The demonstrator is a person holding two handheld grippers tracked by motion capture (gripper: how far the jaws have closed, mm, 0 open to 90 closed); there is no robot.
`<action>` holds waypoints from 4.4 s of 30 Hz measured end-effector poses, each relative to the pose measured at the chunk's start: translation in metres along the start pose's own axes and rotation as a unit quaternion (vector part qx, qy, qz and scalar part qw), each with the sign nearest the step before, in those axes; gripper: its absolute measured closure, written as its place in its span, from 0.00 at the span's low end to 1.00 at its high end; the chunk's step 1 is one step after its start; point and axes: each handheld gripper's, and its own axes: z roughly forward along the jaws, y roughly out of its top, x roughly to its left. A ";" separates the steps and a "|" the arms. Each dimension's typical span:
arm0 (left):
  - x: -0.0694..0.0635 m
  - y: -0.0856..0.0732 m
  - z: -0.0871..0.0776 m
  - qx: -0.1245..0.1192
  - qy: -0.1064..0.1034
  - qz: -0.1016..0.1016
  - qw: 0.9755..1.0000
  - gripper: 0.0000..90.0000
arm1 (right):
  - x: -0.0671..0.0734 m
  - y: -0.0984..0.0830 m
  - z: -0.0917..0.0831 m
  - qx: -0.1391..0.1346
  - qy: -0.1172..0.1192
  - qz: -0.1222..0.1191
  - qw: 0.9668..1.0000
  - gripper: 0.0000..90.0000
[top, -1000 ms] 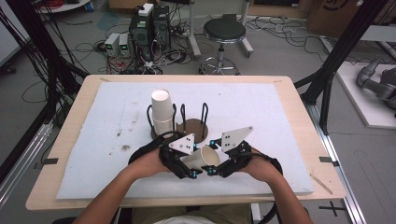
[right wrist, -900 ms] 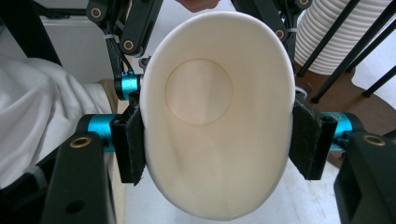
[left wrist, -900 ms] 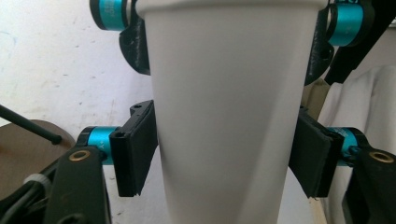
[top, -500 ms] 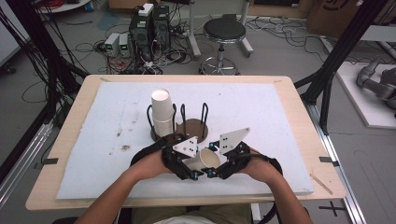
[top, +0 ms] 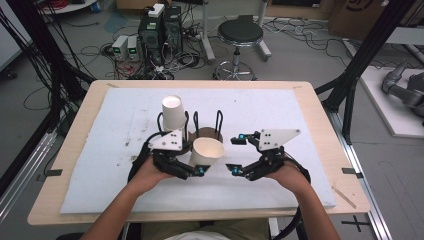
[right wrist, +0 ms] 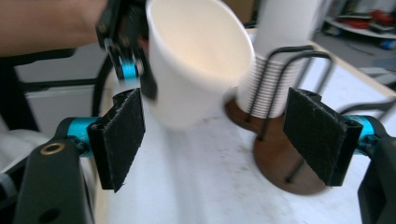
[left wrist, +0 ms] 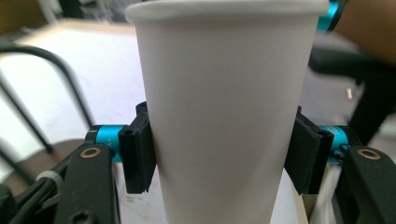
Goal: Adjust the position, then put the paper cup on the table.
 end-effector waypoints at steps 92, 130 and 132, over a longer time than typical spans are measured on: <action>0.130 -0.105 -0.104 0.011 0.346 -0.142 0.927 0.37 | -0.048 -0.062 -0.052 0.006 -0.181 0.110 0.977 0.26; 0.077 -0.101 -0.128 0.124 0.361 -0.179 0.907 0.24 | -0.047 -0.065 -0.055 0.007 -0.183 0.111 0.977 0.26; 0.069 -0.100 -0.137 0.112 0.360 -0.180 0.908 0.24 | -0.046 -0.065 -0.056 0.007 -0.182 0.113 0.977 0.26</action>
